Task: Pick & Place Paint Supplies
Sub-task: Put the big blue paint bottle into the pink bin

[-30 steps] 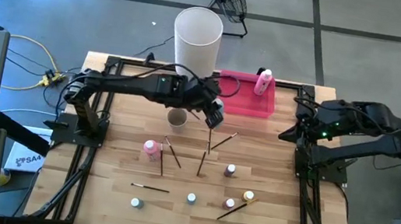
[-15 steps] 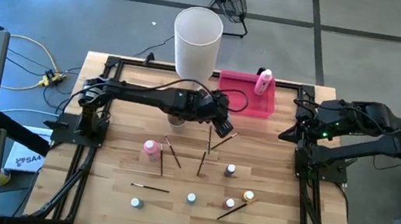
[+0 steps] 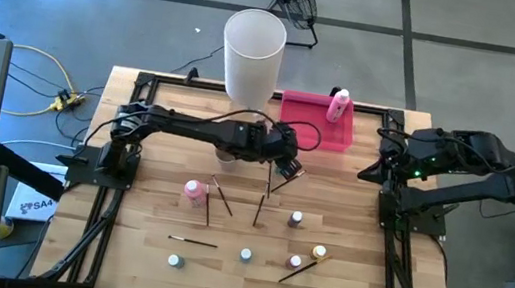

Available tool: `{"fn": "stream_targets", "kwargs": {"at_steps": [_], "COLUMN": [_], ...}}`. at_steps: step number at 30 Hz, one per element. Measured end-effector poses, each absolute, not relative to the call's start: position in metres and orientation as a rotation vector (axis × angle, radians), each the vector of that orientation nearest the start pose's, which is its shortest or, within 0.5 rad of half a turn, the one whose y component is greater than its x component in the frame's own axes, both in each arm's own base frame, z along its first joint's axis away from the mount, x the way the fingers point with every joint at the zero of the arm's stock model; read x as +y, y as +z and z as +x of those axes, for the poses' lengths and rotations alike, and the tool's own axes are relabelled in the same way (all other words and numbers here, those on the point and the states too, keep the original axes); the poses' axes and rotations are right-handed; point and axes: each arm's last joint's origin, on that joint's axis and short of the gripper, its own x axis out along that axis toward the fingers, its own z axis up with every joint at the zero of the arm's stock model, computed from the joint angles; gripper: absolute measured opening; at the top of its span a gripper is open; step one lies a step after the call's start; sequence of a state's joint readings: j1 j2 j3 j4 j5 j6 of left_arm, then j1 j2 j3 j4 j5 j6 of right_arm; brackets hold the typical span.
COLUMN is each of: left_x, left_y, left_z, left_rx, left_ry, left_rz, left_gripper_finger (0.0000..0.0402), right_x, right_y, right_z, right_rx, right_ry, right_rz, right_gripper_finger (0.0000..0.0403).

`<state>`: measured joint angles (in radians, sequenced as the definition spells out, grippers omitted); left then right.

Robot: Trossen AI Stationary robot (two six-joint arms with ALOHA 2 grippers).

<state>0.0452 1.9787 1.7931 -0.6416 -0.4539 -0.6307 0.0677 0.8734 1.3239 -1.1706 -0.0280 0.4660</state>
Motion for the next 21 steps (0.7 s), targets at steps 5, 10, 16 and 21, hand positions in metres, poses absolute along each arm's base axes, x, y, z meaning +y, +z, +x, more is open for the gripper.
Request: {"fn": "stream_targets", "kwargs": {"at_steps": [5, 10, 16, 21], "left_x": [0.033, 0.034, 0.034, 0.034], "left_y": [0.286, 0.286, 0.283, 0.272], "left_z": [0.44, 0.44, 0.441, 0.447], "left_rx": [0.649, 0.634, 0.636, 0.657], "left_ry": [0.732, 0.742, 0.745, 0.74], "left_rz": [-0.399, -0.398, -0.395, -0.392], "left_gripper_finger": [0.0125, 0.0125, 0.0125, 0.0125], "right_x": [0.009, 0.009, 0.009, 0.009], "right_y": [0.403, 0.403, 0.403, 0.403], "right_z": [0.117, 0.117, 0.117, 0.117], "right_rx": [0.728, 0.727, 0.728, 0.727], "right_ry": [-0.08, -0.08, -0.08, -0.08], "right_rz": [0.43, 0.429, 0.428, 0.428], "right_gripper_finger": [0.0004, 0.0004, 0.0004, 0.0004]}}
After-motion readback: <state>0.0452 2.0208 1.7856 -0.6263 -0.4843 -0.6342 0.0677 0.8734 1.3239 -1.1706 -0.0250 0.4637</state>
